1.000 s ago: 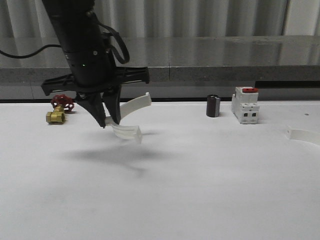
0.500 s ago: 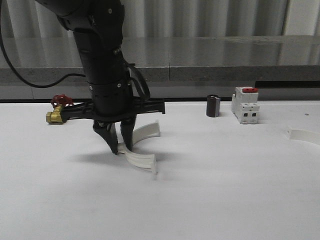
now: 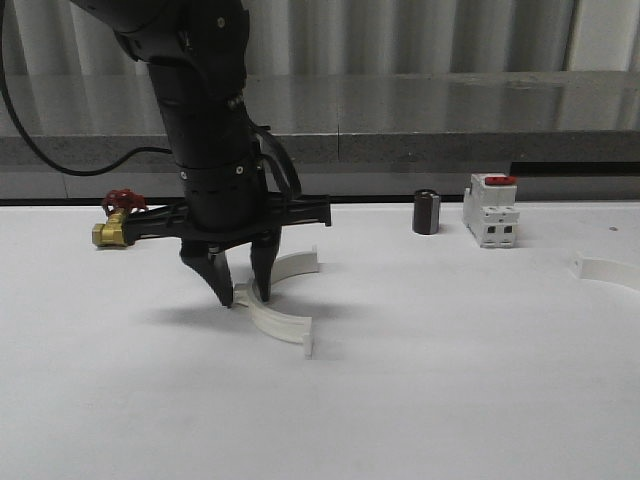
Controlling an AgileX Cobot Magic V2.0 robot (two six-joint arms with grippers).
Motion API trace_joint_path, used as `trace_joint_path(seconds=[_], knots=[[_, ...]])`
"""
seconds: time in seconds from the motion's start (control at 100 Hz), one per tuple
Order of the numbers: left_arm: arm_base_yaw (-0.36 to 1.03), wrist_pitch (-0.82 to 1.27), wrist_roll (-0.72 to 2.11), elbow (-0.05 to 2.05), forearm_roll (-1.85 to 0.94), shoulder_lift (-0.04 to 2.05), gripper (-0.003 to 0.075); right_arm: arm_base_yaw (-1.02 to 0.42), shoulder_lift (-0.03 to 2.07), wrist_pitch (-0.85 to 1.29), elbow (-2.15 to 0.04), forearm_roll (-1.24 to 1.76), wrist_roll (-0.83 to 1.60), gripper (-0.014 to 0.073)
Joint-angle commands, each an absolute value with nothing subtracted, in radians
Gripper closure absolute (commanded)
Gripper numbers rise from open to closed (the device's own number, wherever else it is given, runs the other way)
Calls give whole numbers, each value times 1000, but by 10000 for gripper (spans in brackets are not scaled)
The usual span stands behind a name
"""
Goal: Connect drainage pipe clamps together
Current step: 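Lower the clamp half onto the table center and open the left gripper, then raise the left gripper away from the placed clamp half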
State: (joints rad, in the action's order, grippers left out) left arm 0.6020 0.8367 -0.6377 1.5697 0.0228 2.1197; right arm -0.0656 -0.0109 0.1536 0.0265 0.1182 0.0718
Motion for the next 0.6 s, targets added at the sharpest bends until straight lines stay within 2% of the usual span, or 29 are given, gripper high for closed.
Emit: trace_joint_path(seconds=[0.0,0.03,0.11,0.3,0.59], knots=[[611,819,-649,1599,21,2064,238,-64,-31,81,12,111,79,659],[611,819,-649,1599,21,2064,186,-64,-31,81,12,111,79,659],[611,825,-640,1605,21,2064,126,-64,-31,81,12,111,79,659],[617,845,-551,1637,24,2042,122,-64,-31,81,12,111,79,659],[622,829,-453,1603,111,1885,122,-64,-31,81,12,111,79,659]])
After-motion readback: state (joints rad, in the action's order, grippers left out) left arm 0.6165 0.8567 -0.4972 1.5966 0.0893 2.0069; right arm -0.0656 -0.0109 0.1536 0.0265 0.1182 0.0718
